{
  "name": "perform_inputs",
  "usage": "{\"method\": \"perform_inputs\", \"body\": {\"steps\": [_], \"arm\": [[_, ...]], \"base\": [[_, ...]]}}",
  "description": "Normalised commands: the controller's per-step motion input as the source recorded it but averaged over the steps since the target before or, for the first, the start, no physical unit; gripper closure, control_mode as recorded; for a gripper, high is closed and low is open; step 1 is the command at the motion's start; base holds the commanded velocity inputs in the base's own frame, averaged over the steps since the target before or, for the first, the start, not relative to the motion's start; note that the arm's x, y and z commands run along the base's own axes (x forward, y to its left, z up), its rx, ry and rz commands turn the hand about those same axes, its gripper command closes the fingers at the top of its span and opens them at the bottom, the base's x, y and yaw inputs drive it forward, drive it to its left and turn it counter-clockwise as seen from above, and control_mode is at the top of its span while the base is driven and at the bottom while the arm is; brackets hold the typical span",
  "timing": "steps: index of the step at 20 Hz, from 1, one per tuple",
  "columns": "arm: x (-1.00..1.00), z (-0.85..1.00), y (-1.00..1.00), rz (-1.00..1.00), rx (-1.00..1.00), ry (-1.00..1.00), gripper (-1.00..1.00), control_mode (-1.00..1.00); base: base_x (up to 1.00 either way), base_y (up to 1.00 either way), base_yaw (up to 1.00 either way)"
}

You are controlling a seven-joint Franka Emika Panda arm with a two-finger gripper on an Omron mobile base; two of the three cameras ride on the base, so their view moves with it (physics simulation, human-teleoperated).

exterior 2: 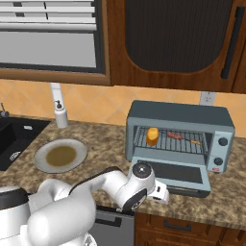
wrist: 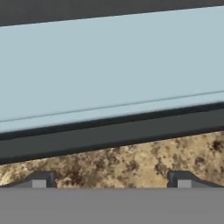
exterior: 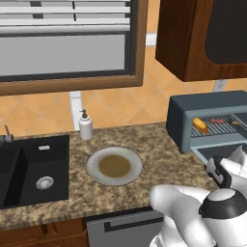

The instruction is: Pick up the kebab skewer and baguette bread, and place them inside the toaster oven. Close the toaster oven door and start by setting the timer.

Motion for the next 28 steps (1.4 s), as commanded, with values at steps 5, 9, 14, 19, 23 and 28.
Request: {"method": "perform_inputs", "body": {"steps": [5,9,14,19,23,28], "arm": [[0.34,0.00,-0.01,0.00,0.01,-0.01,-1.00,-1.00],[0.04,0.00,0.00,0.00,0.00,-0.13,-1.00,-1.00],[0.21,0.19,0.00,0.00,0.00,-0.18,-1.00,-1.00],[0.60,0.41,0.00,0.00,0.00,-0.13,-1.00,-1.00],[0.71,0.84,0.00,0.00,0.03,-0.01,-1.00,-1.00],[0.77,0.86,-0.01,0.00,0.07,-0.08,-1.00,-1.00]], "base": [[0.00,0.00,0.00],[0.00,0.00,0.00],[0.00,0.00,0.00],[0.00,0.00,0.00],[0.00,0.00,0.00],[0.00,0.00,0.00]]}}
